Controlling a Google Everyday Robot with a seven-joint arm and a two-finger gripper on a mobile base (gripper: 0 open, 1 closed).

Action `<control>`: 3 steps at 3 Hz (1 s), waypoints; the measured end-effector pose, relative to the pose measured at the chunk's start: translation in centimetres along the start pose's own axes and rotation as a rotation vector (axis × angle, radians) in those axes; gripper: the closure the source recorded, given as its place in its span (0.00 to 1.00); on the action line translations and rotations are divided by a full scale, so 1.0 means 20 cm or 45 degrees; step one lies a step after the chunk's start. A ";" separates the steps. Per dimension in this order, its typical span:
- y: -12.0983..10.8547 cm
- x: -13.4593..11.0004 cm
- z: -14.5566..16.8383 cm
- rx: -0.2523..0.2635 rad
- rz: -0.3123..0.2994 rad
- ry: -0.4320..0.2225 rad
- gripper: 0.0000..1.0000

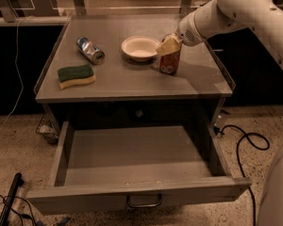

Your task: Place coke can into top drawer

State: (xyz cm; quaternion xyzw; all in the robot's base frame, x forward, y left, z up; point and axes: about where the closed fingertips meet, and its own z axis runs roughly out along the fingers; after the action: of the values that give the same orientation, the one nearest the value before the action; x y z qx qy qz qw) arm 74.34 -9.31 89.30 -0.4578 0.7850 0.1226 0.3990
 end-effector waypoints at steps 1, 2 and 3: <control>0.00 0.00 0.00 0.000 0.000 0.000 1.00; 0.00 0.00 0.00 0.000 0.000 0.000 1.00; 0.01 -0.04 -0.02 -0.011 -0.012 -0.022 1.00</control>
Offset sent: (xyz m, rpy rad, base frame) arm 0.0000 0.0000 0.0000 0.0000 0.0000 0.0000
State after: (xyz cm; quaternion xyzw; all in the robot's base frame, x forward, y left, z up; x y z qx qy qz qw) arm 74.21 -8.87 90.09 -0.4620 0.7789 0.1280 0.4043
